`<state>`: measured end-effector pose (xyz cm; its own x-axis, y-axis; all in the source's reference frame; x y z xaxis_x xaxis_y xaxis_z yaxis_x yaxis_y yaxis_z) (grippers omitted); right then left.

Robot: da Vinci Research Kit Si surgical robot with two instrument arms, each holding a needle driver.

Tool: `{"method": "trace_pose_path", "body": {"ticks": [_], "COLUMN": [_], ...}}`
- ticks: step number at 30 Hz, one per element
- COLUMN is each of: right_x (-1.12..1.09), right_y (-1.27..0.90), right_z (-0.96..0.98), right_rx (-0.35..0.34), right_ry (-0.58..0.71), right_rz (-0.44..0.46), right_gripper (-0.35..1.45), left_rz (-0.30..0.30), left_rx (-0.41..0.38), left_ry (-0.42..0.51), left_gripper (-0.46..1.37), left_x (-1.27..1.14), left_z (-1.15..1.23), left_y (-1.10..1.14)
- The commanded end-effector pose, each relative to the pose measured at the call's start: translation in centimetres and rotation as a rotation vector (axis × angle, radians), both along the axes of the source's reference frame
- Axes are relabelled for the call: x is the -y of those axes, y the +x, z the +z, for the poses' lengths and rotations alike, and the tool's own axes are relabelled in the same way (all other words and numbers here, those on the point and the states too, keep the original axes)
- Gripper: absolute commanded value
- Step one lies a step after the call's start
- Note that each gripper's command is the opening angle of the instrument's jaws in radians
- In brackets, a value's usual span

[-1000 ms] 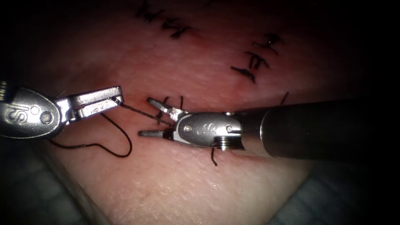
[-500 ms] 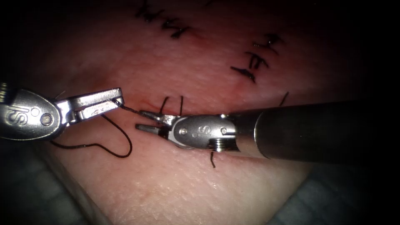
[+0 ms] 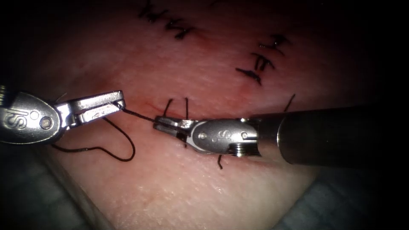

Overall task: Wound Closure
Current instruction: With the right snips, cut the suture, then place the cut suture onto the skin

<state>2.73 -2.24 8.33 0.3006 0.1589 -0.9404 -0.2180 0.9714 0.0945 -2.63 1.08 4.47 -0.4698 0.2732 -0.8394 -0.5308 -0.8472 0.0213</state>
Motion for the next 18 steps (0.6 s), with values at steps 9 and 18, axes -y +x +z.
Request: {"method": "trace_pose_path", "body": {"ticks": [9,18], "right_x": [-0.06,-0.09], "right_y": [-0.41,-1.01], "right_z": [-0.09,-0.22], "right_rx": [0.029,0.037], "right_ry": [0.021,0.041], "right_rz": [0.059,0.071], "right_gripper": [1.44,1.44], "left_rz": [0.005,-0.019], "left_rx": [0.007,0.018], "left_ry": [0.000,-0.013], "left_gripper": [-0.35,-0.35], "left_x": [-0.05,-0.16], "left_z": [0.02,0.07], "left_y": [0.04,0.03]}}
